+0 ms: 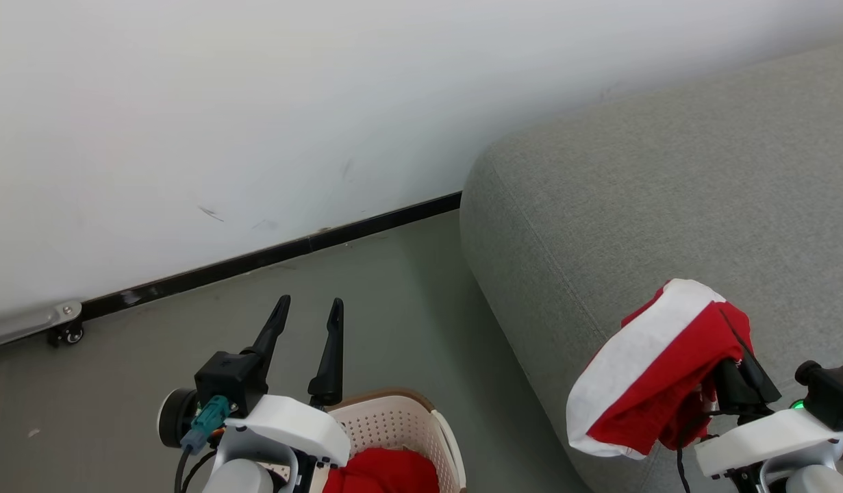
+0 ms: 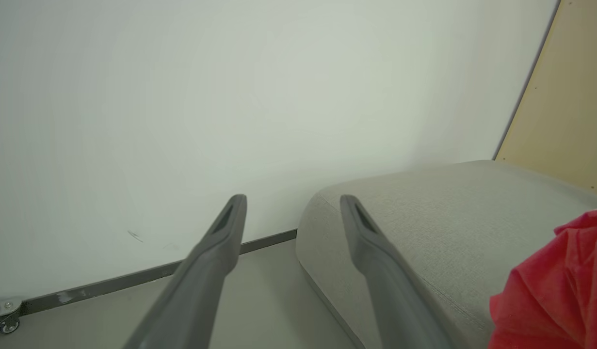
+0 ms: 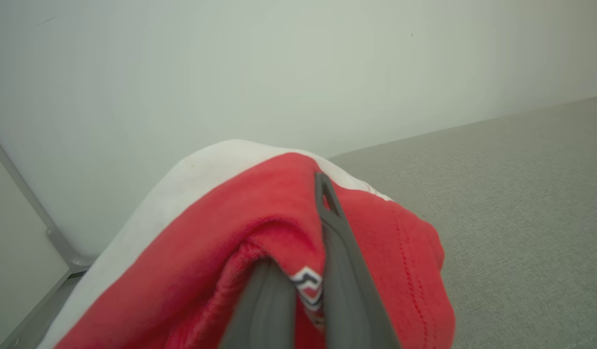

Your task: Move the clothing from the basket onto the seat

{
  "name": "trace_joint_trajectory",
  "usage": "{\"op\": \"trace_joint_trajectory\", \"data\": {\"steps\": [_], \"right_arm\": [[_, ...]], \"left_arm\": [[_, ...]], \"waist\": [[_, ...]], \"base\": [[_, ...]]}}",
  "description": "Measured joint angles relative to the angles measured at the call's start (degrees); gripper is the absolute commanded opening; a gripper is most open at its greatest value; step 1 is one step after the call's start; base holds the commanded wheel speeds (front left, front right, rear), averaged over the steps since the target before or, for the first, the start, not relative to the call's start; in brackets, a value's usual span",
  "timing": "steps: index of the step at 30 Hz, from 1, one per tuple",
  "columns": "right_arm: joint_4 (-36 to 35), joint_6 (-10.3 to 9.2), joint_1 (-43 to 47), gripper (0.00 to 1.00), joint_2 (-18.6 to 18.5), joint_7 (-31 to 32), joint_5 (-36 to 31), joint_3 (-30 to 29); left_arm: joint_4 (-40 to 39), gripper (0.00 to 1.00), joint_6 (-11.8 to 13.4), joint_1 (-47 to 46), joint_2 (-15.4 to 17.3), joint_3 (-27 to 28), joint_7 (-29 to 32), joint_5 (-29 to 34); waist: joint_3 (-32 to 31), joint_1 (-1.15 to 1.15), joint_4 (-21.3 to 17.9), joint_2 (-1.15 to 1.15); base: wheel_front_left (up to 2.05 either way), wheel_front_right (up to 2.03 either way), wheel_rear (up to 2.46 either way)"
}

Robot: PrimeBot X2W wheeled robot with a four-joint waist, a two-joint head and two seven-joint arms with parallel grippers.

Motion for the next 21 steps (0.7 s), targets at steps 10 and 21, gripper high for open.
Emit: {"op": "trace_joint_trajectory", "data": {"steps": [10, 21], "right_arm": [[-4.1, 0.0, 2.4, 0.0, 1.7, 2.2, -2.0, -0.9], [-7.0, 0.0, 0.3, 0.0, 0.1, 6.3, -2.9, -3.4]], "left_arm": [[-1.6, 1.0, 0.5, 1.8, -0.1, 1.2, 0.0, 1.3], [-3.6, 1.0, 1.3, 3.6, -0.1, 2.4, 0.0, 2.2]], "waist": [[0.0, 0.0, -3.3, 0.0], [1.3, 0.0, -5.5, 0.0]], "base": [[0.0, 0.0, 0.0], [0.0, 0.0, 0.0]]}}
